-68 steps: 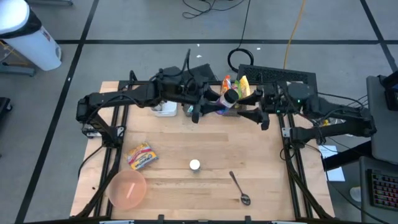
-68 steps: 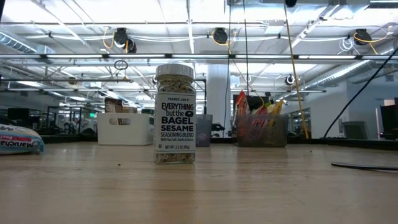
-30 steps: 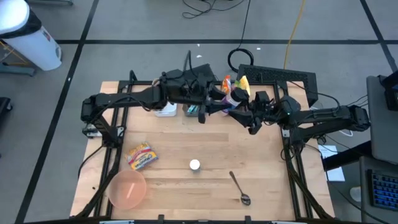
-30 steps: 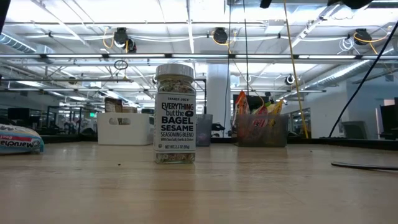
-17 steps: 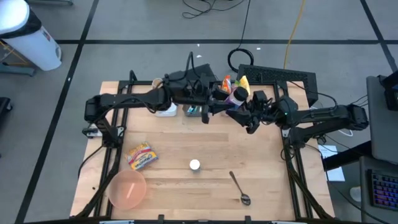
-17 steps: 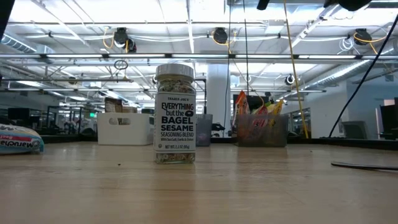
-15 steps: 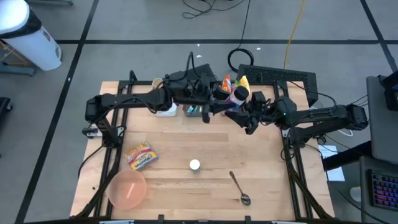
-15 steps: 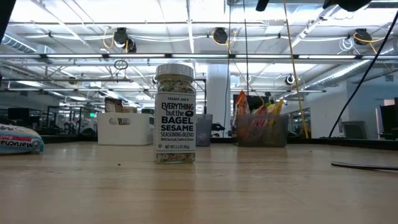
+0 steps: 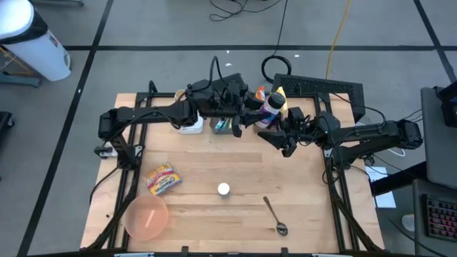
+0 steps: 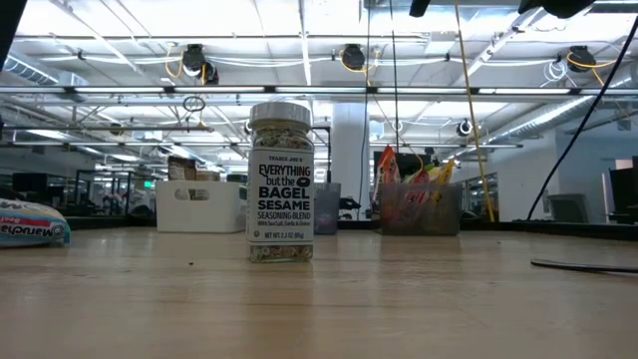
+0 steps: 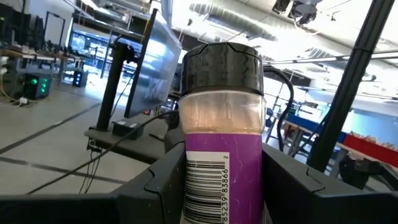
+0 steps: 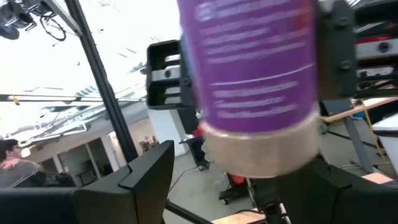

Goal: Pick & Place Food Item
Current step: Put the black seasoning bottle into the white bin

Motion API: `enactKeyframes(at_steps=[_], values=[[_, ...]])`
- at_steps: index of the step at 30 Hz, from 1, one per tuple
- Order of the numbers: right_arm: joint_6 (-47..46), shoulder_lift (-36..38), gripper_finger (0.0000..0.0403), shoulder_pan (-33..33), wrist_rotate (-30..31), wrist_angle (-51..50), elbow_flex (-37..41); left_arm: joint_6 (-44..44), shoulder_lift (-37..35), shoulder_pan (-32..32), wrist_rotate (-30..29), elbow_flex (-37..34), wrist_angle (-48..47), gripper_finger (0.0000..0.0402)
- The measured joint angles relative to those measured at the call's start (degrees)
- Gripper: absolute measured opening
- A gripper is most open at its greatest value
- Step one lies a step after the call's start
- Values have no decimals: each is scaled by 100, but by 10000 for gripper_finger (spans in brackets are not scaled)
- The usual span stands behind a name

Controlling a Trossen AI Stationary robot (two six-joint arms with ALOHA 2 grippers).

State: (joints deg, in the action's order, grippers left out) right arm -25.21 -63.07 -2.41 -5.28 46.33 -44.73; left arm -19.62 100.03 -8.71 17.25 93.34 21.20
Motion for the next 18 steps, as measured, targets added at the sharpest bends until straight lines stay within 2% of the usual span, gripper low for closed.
enactKeyframes(at_steps=[9,18], values=[[17,-2,228,-5,33,57,7,-42,-7,11,62,9,-131,177],[-2,-2,226,-9,-39,-63,9,-69,-13,15,170,9,-262,177]])
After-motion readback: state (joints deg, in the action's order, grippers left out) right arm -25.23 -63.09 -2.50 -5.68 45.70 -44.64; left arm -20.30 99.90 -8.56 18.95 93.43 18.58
